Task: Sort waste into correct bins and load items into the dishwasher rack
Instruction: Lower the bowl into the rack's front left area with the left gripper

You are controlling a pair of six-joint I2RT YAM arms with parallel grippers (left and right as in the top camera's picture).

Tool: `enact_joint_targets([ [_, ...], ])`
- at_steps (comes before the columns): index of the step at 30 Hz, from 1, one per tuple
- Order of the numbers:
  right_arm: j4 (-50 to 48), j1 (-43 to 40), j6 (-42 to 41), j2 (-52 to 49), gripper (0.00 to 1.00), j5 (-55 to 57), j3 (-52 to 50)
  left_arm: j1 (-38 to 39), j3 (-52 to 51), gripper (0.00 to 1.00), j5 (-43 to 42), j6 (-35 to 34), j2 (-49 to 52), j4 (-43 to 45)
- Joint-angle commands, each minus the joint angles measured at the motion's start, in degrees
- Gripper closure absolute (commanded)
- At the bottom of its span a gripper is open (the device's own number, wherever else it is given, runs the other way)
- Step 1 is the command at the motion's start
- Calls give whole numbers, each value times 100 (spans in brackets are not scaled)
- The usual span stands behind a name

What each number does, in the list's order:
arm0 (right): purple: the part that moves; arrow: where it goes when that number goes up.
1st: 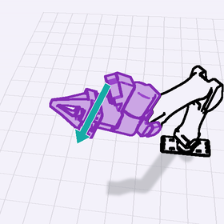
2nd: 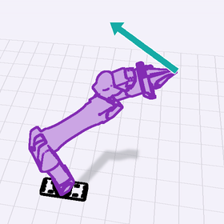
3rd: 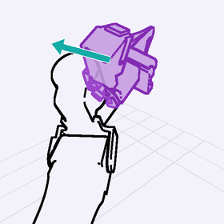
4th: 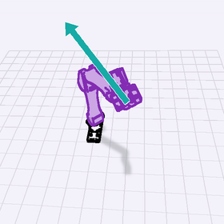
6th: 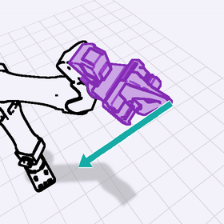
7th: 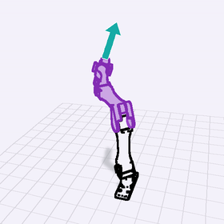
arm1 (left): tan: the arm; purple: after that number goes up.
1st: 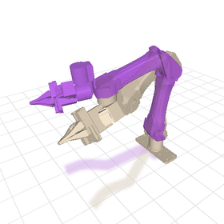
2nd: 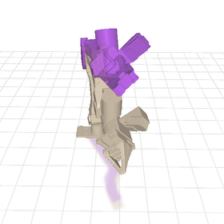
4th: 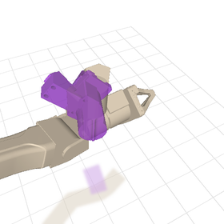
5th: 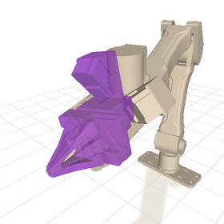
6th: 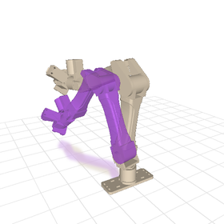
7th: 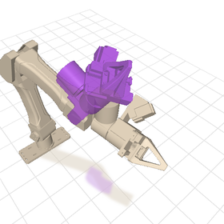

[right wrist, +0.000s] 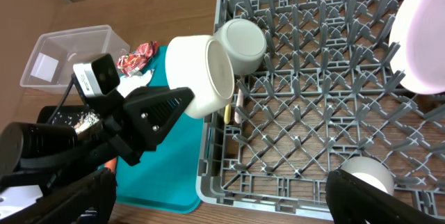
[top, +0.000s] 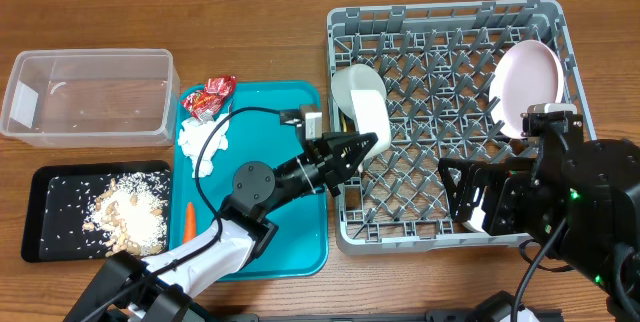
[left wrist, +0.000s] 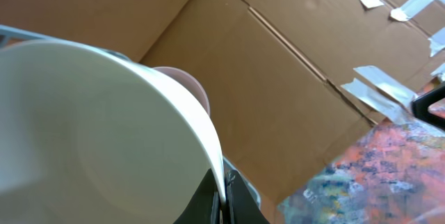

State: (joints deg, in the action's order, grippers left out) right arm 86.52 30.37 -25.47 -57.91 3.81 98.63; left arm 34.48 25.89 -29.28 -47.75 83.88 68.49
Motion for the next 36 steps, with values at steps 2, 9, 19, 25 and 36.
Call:
enact_joint_targets([
  [2,-66,-22,-31,31,0,-9,83,24,-81,96,-372,629,260,304],
  [9,-68,-22,-31,31,0,-96,83,44,-81,95,-787,603,1126,1484],
  [19,-72,-22,-31,31,0,-96,81,72,-63,96,-938,297,1814,2240],
  [25,-74,-22,-31,31,0,-96,83,177,-61,96,-929,501,1982,2240],
  [36,-70,-22,-33,31,0,-98,81,192,-61,96,-933,601,2315,2240],
])
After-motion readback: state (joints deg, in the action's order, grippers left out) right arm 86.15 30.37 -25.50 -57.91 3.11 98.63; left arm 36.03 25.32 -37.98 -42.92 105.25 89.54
